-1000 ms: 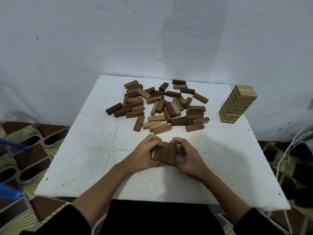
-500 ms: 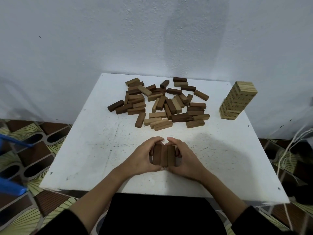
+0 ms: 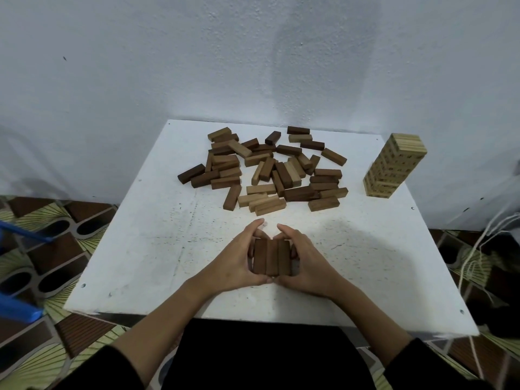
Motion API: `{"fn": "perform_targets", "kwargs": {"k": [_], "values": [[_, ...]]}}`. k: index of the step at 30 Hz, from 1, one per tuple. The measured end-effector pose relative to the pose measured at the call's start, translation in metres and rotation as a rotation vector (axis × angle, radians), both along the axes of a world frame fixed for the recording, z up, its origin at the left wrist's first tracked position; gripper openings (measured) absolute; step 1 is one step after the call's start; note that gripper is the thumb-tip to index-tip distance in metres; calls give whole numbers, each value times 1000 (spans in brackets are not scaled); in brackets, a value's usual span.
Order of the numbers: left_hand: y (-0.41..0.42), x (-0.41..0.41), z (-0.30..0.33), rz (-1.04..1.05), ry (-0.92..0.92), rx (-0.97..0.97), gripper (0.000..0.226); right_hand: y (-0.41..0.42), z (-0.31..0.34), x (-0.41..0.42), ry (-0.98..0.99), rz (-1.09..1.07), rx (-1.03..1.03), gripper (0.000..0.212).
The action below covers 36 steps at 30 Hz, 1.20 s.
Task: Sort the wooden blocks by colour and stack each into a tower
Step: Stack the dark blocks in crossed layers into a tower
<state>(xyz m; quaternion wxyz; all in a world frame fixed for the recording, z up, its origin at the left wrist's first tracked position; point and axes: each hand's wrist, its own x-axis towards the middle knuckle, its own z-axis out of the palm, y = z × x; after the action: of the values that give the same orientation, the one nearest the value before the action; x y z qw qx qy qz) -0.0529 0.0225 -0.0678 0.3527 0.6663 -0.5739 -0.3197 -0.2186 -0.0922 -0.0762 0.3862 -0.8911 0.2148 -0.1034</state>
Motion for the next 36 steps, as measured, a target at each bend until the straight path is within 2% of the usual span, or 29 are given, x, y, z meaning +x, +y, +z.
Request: {"fn": "perform_targets", "kwargs": {"k": [3,5,8,11,13,17,20,22,23,27,30,33,36], "values": [[10,9,1,-11,16,71,124,-5,10,-4,43,22,80,116],[20,17,5,32,45,59,117,-9,17,-6,25,-38,146,114],[25,26,7,237,87,-46,80,-18,28,-3,-71,-197,187,93],[13,34,7,394,10,-191,36,-32,38,16,-111,-217,-55,53],[1,40,6,434,-114,-211,25,-39,43,34,-105,-166,-168,41],[-22,51,-4,413,-323,-237,35,-52,42,64,52,-45,-337,40],[-32,58,-9,403,-298,-188,43,-53,39,78,158,-41,-434,37],[-39,59,-6,421,-253,-204,31,-51,38,83,148,-44,-457,30],[-41,60,-4,436,-241,-216,22,-50,39,87,149,-27,-459,28],[-44,60,-4,536,-264,-284,25,-46,41,95,179,26,-414,25],[-29,59,-12,686,-327,-325,25,-36,42,103,152,-3,-410,25],[-10,61,-17,833,-284,-354,24,-22,42,117,145,-32,-366,24],[-1,66,-20,881,-175,-293,17,-10,44,134,126,-100,-255,18]]}}
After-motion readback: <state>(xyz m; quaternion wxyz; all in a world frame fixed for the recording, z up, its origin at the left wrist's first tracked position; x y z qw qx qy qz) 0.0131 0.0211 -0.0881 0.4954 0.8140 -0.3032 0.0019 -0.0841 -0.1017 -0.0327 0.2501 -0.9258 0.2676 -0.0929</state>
